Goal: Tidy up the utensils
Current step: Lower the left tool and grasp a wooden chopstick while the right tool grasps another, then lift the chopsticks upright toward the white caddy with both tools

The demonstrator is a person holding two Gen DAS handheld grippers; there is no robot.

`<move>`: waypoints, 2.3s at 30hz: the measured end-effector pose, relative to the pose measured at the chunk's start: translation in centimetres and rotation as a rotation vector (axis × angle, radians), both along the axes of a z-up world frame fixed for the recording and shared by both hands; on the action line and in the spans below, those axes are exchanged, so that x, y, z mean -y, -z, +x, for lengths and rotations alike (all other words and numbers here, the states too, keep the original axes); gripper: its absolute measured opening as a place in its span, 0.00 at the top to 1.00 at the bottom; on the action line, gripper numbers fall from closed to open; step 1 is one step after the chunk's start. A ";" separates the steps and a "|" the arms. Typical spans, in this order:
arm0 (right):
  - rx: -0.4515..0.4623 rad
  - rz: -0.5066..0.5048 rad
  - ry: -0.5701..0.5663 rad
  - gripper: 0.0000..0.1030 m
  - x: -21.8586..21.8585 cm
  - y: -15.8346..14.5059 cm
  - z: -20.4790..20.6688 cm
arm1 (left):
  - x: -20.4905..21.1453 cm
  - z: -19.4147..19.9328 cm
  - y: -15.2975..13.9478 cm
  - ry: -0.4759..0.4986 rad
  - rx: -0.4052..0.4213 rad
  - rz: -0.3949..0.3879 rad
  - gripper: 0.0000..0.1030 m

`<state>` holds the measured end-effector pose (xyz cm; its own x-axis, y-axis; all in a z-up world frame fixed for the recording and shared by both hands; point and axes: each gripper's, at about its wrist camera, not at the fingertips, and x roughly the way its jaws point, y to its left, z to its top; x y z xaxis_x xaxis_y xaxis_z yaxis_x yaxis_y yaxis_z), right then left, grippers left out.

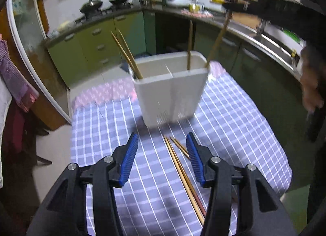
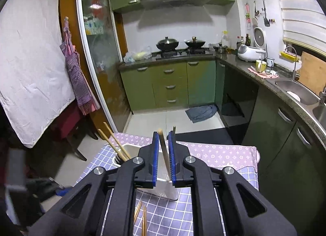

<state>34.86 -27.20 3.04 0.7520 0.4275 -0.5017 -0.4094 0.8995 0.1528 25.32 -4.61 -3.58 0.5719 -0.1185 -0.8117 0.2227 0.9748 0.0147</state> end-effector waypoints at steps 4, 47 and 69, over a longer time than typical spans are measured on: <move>0.026 0.027 -0.015 0.82 1.8 -0.8 -4.1 | 0.5 0.0 2.6 0.006 -0.107 0.008 0.54; -0.467 -0.331 -0.119 0.72 3.5 17.5 -6.2 | 5.8 5.8 15.5 -0.122 -0.523 0.066 0.92; -0.685 -0.430 -0.284 0.89 -7.4 22.8 -2.0 | -1.8 -2.8 5.1 -0.125 -0.039 -0.052 0.94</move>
